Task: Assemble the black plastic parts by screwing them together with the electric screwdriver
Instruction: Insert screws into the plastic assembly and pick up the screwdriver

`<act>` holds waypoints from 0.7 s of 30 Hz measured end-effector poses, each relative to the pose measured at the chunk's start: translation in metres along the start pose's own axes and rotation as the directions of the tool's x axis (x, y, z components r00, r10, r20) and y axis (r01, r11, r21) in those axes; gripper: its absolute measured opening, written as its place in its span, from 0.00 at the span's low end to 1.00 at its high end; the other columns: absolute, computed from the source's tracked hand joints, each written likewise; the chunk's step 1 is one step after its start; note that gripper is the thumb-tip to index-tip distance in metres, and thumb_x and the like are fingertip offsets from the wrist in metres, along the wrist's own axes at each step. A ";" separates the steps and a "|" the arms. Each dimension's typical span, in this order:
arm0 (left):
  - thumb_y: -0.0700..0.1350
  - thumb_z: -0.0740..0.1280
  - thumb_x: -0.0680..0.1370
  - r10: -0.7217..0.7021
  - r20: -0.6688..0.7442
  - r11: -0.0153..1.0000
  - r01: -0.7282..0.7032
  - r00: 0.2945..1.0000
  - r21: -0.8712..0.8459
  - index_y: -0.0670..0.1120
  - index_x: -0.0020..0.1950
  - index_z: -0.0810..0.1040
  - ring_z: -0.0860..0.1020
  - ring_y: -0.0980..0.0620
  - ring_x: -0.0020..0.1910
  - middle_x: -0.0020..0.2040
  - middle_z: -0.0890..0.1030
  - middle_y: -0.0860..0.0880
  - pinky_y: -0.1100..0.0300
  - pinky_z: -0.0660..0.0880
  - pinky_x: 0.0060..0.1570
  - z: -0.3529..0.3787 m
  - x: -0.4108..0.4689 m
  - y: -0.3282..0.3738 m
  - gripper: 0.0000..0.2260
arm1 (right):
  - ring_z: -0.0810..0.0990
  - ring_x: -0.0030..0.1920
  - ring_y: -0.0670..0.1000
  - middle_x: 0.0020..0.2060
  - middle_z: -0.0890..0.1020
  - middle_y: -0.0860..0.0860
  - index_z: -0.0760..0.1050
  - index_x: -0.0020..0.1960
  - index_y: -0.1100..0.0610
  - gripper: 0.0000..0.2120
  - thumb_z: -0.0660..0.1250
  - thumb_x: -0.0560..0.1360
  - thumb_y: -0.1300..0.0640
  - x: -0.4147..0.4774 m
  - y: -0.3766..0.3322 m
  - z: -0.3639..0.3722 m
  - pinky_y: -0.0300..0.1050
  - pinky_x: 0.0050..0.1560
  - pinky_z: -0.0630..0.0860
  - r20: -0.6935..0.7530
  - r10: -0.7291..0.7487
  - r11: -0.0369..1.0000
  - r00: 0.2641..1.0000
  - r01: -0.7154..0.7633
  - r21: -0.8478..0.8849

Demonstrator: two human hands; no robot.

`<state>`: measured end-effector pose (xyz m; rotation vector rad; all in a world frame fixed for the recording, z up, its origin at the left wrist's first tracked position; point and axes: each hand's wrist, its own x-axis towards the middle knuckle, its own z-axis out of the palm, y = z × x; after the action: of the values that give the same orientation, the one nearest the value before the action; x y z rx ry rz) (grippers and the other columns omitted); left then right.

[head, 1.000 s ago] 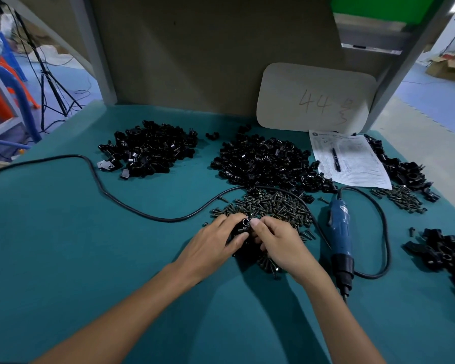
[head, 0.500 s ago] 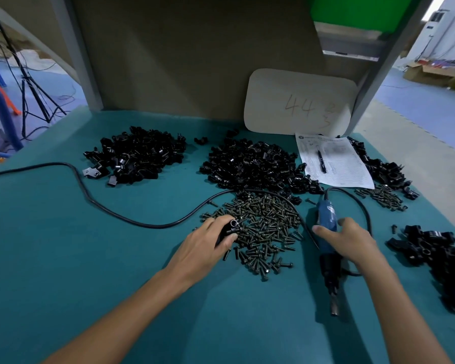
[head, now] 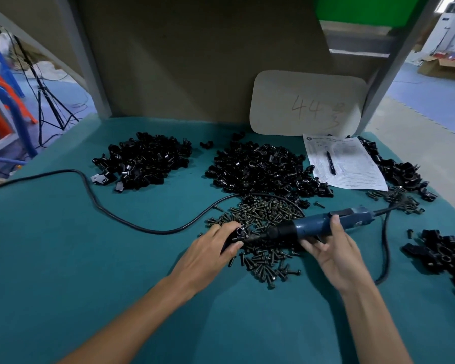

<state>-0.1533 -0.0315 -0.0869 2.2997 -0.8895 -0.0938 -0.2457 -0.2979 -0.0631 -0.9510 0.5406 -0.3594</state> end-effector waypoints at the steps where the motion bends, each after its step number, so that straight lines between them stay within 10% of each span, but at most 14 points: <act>1: 0.63 0.52 0.84 0.000 0.002 1.000 0.000 1.000 0.003 0.63 0.71 0.63 0.75 0.57 0.45 0.52 0.72 0.58 0.54 0.75 0.48 0.000 0.000 0.000 0.17 | 0.86 0.55 0.57 0.62 0.82 0.63 0.70 0.70 0.63 0.29 0.64 0.77 0.45 0.000 0.003 0.002 0.49 0.48 0.85 0.002 0.001 1.000 1.000 -0.001 0.005; 9: 0.64 0.52 0.83 0.003 -0.002 1.000 -0.003 1.000 -0.015 0.63 0.69 0.63 0.75 0.54 0.47 0.56 0.74 0.57 0.54 0.75 0.47 0.002 0.003 -0.003 0.16 | 0.88 0.46 0.50 0.50 0.87 0.56 0.67 0.72 0.67 0.33 0.62 0.78 0.43 0.004 0.006 -0.005 0.53 0.53 0.84 0.042 -0.062 0.996 0.997 0.059 0.064; 21: 0.65 0.51 0.82 -0.002 0.000 1.000 0.002 1.000 0.007 0.63 0.68 0.63 0.75 0.57 0.45 0.52 0.73 0.58 0.56 0.75 0.45 0.003 0.002 -0.004 0.16 | 0.84 0.60 0.57 0.59 0.85 0.59 0.74 0.64 0.60 0.25 0.62 0.78 0.41 0.004 0.007 -0.009 0.49 0.51 0.84 0.024 -0.036 0.995 0.999 0.033 0.098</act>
<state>-0.1501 -0.0326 -0.0910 2.3068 -0.8891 -0.0911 -0.2476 -0.3023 -0.0742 -0.8707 0.4796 -0.4009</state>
